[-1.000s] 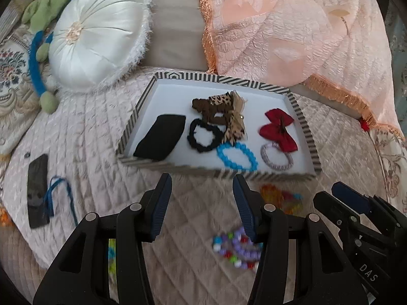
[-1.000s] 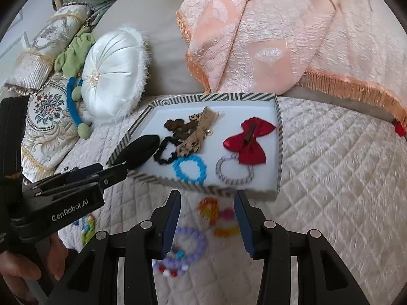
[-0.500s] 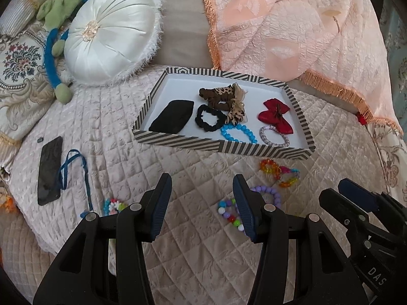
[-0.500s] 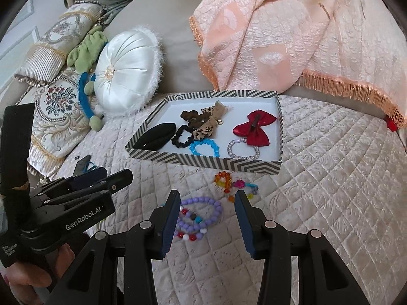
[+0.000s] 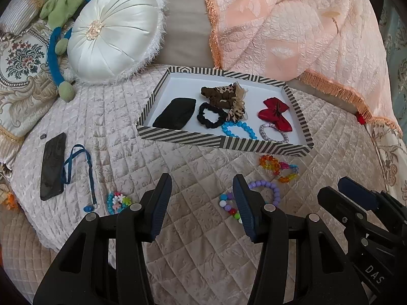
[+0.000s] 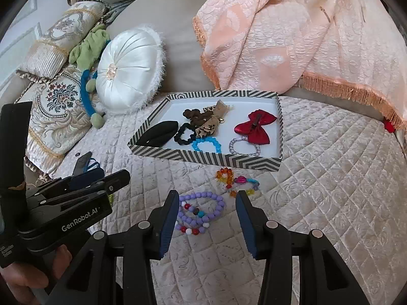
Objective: Organize jewelry
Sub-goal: 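Withdraw both tools from the tray toward the remaining bracelets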
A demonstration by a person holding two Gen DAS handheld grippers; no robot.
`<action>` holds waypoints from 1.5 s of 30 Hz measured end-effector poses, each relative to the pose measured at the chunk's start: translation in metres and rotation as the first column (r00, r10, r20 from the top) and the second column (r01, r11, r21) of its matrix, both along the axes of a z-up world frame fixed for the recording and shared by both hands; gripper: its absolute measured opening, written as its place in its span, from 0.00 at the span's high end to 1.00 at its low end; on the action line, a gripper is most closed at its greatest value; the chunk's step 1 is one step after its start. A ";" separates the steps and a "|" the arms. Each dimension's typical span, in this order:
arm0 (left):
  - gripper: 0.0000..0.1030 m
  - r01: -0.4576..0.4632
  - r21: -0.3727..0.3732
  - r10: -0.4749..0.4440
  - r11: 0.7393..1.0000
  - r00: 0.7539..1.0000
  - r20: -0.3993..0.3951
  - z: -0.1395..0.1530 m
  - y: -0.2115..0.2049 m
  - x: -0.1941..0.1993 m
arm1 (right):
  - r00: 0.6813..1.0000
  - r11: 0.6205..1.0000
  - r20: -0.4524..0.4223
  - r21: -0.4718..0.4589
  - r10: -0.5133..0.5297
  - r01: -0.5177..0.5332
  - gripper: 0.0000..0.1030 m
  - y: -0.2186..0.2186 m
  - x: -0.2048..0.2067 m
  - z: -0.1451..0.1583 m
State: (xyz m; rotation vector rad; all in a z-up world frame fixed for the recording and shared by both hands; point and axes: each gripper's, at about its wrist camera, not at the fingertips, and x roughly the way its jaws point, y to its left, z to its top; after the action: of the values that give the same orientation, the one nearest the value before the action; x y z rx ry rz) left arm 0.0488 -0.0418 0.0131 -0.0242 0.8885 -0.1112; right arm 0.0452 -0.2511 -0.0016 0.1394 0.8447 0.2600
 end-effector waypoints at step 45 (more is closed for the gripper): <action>0.52 0.003 0.016 -0.002 1.000 0.999 -0.043 -0.017 -0.001 0.000 | 0.999 0.998 -0.026 -0.056 -0.026 0.024 0.52 0.000 0.002 -0.009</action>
State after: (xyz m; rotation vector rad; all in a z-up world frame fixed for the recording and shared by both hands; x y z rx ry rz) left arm 0.0489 -0.0427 -0.0038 -0.0106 0.9319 -0.1062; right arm 0.0469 -0.2510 -0.0107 0.1018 0.8754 0.2116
